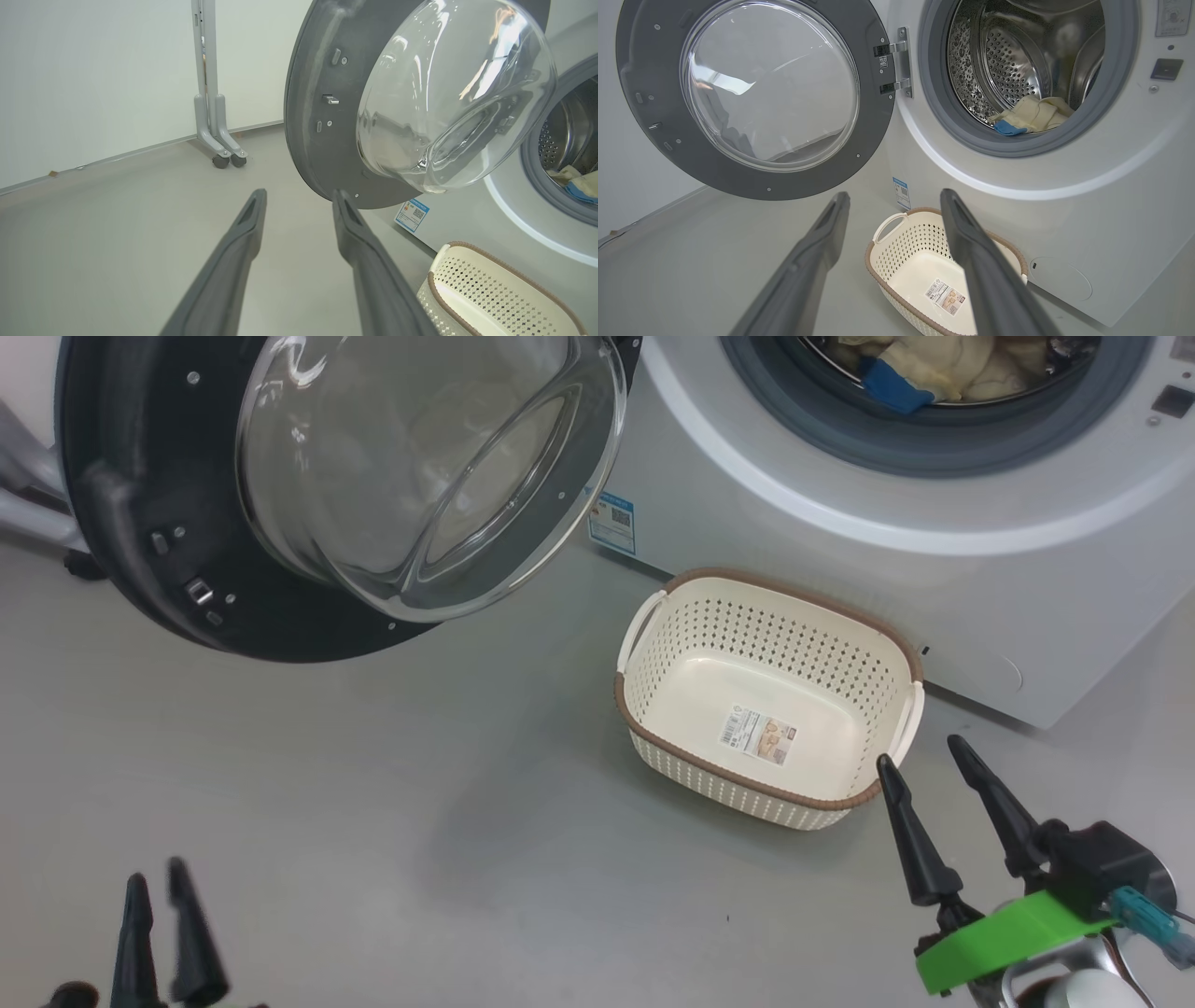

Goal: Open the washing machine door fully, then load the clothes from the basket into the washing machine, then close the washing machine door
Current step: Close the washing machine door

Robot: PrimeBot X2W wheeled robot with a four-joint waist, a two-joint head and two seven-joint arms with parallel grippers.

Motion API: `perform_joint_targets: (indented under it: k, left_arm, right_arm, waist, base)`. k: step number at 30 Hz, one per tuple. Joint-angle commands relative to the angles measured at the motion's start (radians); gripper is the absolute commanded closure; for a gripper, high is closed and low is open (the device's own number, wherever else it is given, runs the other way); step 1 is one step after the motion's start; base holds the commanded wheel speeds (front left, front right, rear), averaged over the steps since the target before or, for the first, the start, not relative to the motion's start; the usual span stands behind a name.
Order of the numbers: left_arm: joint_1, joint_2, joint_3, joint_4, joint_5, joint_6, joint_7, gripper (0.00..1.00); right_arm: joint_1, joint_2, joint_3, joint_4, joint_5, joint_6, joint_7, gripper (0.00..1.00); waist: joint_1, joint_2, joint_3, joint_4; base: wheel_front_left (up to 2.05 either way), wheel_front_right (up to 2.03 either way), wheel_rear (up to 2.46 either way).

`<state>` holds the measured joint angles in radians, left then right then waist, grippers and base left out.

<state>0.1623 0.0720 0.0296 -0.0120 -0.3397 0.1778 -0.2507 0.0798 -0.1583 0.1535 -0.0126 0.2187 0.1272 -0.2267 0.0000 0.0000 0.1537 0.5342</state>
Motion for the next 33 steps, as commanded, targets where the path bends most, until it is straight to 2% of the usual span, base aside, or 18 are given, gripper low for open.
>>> perform_joint_targets:
  k: [1,6,11,15,18,22,24,33]
  left_arm:
    - [-0.047,0.005,0.074,-0.039,-0.022,-0.018,-0.011,1.0]
    - [-0.074,0.011,0.156,-0.041,-0.062,-0.057,-0.011,1.0]
    - [-0.121,0.048,0.235,-0.035,-0.063,-0.089,-0.011,1.0]
    - [-0.184,0.058,0.29,-0.022,-0.129,-0.115,-0.011,1.0]
    - [-0.241,0.094,0.327,-0.014,-0.171,-0.125,-0.002,1.0]
    - [-0.331,0.176,0.384,0.014,-0.226,-0.14,0.033,1.0]
    - [-0.381,0.231,0.403,0.045,-0.239,-0.152,0.052,1.0]
    - [-0.648,0.373,0.477,0.224,-0.426,-0.192,0.179,1.0]
  right_arm:
    - [-0.041,-0.024,0.02,-0.038,-0.004,0.003,0.005,0.0]
    - [-0.047,-0.025,0.02,-0.041,-0.004,0.003,0.006,0.0]
    - [-0.051,-0.027,0.018,-0.042,-0.002,0.003,0.006,0.0]
    - [-0.051,-0.024,0.017,-0.041,-0.001,0.003,0.007,0.0]
    - [-0.053,-0.025,0.019,-0.04,0.0,0.003,0.009,0.0]
    - [-0.056,-0.026,0.023,-0.042,0.001,0.003,0.012,0.0]
    - [-0.057,-0.028,0.025,-0.044,0.001,0.003,0.014,0.0]
    - [-0.061,-0.044,0.025,-0.059,0.002,0.003,0.027,0.0]
  waist:
    - [0.0,0.0,0.004,-0.005]
    - [0.0,0.0,0.014,-0.015]
    - [0.0,0.0,0.019,-0.022]
    - [0.0,0.0,0.016,-0.023]
    - [0.0,0.0,0.01,-0.024]
    - [0.0,0.0,0.005,-0.029]
    - [0.0,0.0,0.004,-0.032]
    - [0.0,0.0,0.023,-0.051]
  base:
    - [0.0,0.0,0.0]
    - [0.0,0.0,0.0]
    - [0.0,0.0,0.0]
    - [0.0,0.0,0.0]
    - [0.0,0.0,0.0]
    - [0.0,0.0,0.0]
    - [0.0,0.0,0.0]
    - [0.0,0.0,0.0]
